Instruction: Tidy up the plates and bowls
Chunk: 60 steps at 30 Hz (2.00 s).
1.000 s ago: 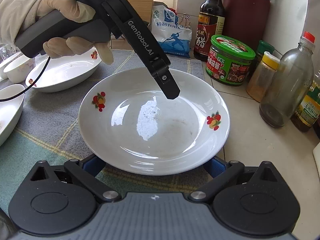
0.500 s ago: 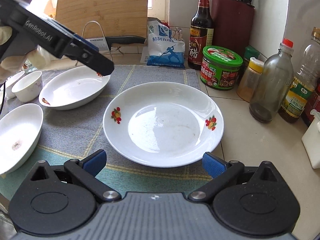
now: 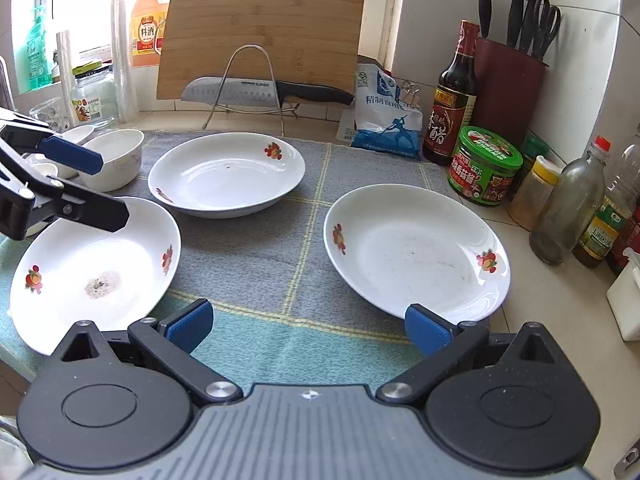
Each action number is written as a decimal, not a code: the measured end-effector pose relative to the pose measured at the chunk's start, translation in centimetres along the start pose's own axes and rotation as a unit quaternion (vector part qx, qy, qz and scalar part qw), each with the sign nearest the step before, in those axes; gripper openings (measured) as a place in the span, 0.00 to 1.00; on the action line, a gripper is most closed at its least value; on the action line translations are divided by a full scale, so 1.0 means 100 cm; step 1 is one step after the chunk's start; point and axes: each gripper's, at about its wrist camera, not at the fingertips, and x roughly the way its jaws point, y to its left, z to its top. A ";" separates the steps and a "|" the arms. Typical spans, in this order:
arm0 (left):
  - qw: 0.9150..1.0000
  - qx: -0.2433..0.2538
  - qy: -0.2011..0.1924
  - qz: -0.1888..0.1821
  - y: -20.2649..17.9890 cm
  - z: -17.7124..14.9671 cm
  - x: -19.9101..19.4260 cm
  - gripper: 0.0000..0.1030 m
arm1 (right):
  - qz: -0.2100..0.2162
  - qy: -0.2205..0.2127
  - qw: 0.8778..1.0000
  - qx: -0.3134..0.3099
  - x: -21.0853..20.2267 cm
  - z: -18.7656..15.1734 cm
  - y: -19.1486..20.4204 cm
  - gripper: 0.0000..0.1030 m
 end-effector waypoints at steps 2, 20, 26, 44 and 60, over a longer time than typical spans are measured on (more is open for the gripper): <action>1.000 -0.015 0.004 0.005 0.007 -0.016 -0.010 0.89 | 0.003 0.000 1.000 -0.001 -0.003 -0.001 0.012 1.00; 0.997 -0.026 0.065 0.025 0.038 -0.110 -0.046 0.90 | 0.033 0.012 0.999 -0.016 -0.007 0.003 0.087 1.00; 0.997 0.004 0.070 0.032 0.036 -0.121 -0.036 0.90 | 0.046 0.023 0.999 -0.015 -0.006 0.004 0.095 1.00; 0.997 0.058 0.054 0.004 0.035 -0.112 -0.010 1.00 | 0.113 0.083 0.990 0.018 0.034 -0.004 0.096 1.00; 0.997 0.061 0.038 0.000 0.037 -0.111 -0.008 1.00 | 0.111 0.136 0.984 -0.030 0.074 0.021 0.109 1.00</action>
